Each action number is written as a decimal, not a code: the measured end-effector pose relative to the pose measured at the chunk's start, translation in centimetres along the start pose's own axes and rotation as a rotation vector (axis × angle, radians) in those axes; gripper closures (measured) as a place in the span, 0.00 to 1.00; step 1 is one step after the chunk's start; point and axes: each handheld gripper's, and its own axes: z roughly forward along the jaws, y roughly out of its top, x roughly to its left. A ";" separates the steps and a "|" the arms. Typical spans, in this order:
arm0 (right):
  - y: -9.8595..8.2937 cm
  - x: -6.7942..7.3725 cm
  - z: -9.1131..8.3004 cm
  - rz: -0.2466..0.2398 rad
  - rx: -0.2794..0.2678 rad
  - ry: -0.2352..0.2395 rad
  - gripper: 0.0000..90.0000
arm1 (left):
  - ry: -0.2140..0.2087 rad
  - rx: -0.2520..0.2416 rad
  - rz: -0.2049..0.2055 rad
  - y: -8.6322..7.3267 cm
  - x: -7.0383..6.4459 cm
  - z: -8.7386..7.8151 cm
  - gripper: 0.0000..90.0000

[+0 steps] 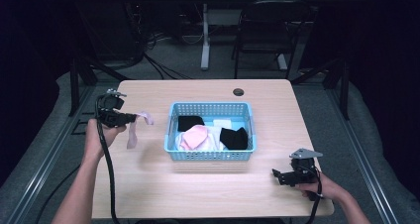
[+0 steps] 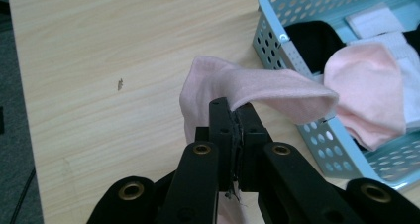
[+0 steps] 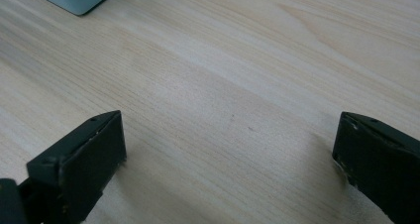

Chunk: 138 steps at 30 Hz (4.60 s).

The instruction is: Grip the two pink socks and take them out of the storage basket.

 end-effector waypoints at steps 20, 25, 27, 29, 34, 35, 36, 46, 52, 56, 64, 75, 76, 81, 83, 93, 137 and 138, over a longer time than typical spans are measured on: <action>0.0 0.0 0.0 -0.002 0.001 -0.004 0.00 | -0.039 0.144 -0.047 -3.7 -0.3 6.3 0.97; 0.0 0.0 0.0 -0.001 0.001 -0.001 0.00 | -0.046 0.174 -0.059 -4.3 -0.1 7.3 0.95; 0.0 0.0 0.0 -0.003 0.002 -0.003 0.00 | -0.050 0.186 -0.066 -4.5 0.0 7.7 0.95; 0.0 0.0 0.0 -0.002 0.001 -0.004 0.00 | -0.053 0.190 -0.074 -4.7 0.0 8.0 0.94; 0.0 0.0 0.0 -0.001 0.000 0.001 0.00 | -0.094 0.202 -0.087 -4.9 -0.1 8.4 0.82; 0.0 0.0 0.0 0.000 -0.001 0.001 0.00 | -0.103 0.195 -0.093 -4.9 -0.2 8.3 0.72; 0.0 0.0 0.0 -0.002 0.001 -0.003 0.00 | -0.115 0.184 -0.096 -4.8 -0.3 8.1 0.67; 0.0 0.0 0.0 -0.002 0.001 -0.003 0.00 | -0.126 0.081 -0.040 -2.0 -1.3 4.4 0.22; 0.0 0.0 0.0 -0.003 0.000 -0.003 0.00 | -0.144 0.017 0.030 0.3 -3.6 2.6 0.17; 0.0 0.0 0.0 -0.002 0.001 -0.004 0.00 | -0.176 0.008 0.084 2.0 -5.6 2.7 0.11; 0.0 0.0 0.0 -0.001 0.000 0.001 0.00 | -0.190 0.025 0.139 3.7 -8.7 4.7 0.02; 0.0 0.0 0.0 -0.002 0.001 0.003 0.00 | -0.213 0.097 0.197 4.1 -12.1 8.1 0.00; 0.0 0.0 0.0 -0.001 0.000 0.004 0.00 | -0.216 0.108 0.202 4.1 -12.3 8.4 0.00; 0.0 0.0 0.0 -0.002 0.001 0.004 0.00 | -0.216 0.129 0.210 4.0 -12.8 9.2 0.00; 0.0 0.0 0.0 -0.002 0.001 0.004 0.00 | -0.221 0.140 0.211 4.0 -13.0 9.6 0.00; 0.0 0.0 0.0 -0.003 0.001 0.004 0.00 | -0.226 0.201 0.219 3.9 -13.7 11.3 0.00; 0.0 0.0 0.0 -0.003 0.002 0.004 0.00 | -0.062 0.398 0.267 3.8 -14.9 15.4 0.56; 0.0 0.0 0.0 -0.003 0.002 0.004 0.00 | -0.062 0.398 0.267 3.8 -14.9 15.4 0.57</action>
